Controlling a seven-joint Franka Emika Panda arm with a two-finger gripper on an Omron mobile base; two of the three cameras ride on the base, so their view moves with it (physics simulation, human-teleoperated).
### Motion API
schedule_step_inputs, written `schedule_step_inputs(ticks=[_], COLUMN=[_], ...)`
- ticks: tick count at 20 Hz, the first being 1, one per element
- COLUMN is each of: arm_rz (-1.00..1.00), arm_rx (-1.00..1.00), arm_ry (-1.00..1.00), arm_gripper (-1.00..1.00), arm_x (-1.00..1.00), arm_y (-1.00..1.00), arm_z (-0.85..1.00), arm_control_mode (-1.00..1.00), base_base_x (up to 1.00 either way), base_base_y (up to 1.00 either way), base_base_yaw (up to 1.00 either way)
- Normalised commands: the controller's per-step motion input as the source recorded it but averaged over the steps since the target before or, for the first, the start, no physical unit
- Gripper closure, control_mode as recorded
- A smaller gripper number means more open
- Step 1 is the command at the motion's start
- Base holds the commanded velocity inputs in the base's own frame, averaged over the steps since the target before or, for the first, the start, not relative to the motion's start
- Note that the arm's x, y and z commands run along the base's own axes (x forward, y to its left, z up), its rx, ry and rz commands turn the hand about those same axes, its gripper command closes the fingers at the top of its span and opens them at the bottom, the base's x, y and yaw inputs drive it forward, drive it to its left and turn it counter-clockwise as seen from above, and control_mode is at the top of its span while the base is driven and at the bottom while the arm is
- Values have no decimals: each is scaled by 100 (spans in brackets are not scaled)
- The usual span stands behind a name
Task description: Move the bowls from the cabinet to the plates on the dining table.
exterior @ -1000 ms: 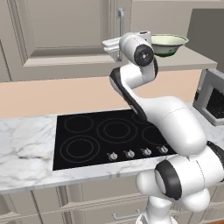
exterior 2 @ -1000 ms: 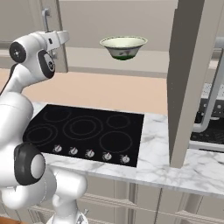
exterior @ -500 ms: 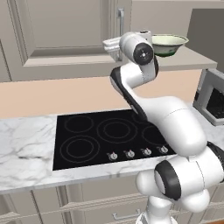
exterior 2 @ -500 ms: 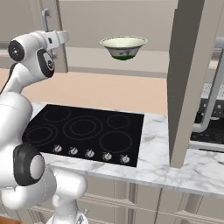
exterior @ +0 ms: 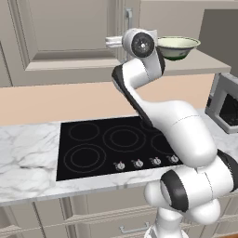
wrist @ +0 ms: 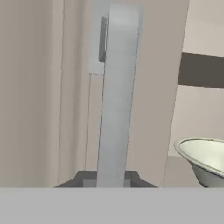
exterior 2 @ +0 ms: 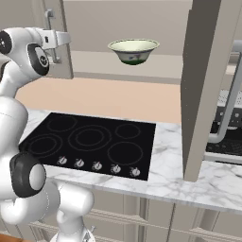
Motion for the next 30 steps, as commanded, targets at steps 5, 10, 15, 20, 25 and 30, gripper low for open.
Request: schedule_step_inputs(ticks=[5, 10, 15, 20, 25, 30], arm_rz=[-7, -7, -6, -4, -1, -2], arm_rx=[13, 15, 12, 1, 7, 7], arm_ry=[11, 6, -1, -18, -10, -2], arm_gripper=[100, 100, 100, 100, 100, 100], arm_x=[-25, -40, -44, -46, -59, -52], arm_y=[0, 0, 0, 0, 1, 12], arm_z=[34, 34, 28, 0, 14, 31], arm_control_mode=[-100, -100, -100, -100, -100, -100], base_base_x=[0, 0, 0, 0, 0, 0], base_base_y=[0, 0, 0, 0, 0, 0], base_base_yaw=[0, 0, 0, 0, 0, 0])
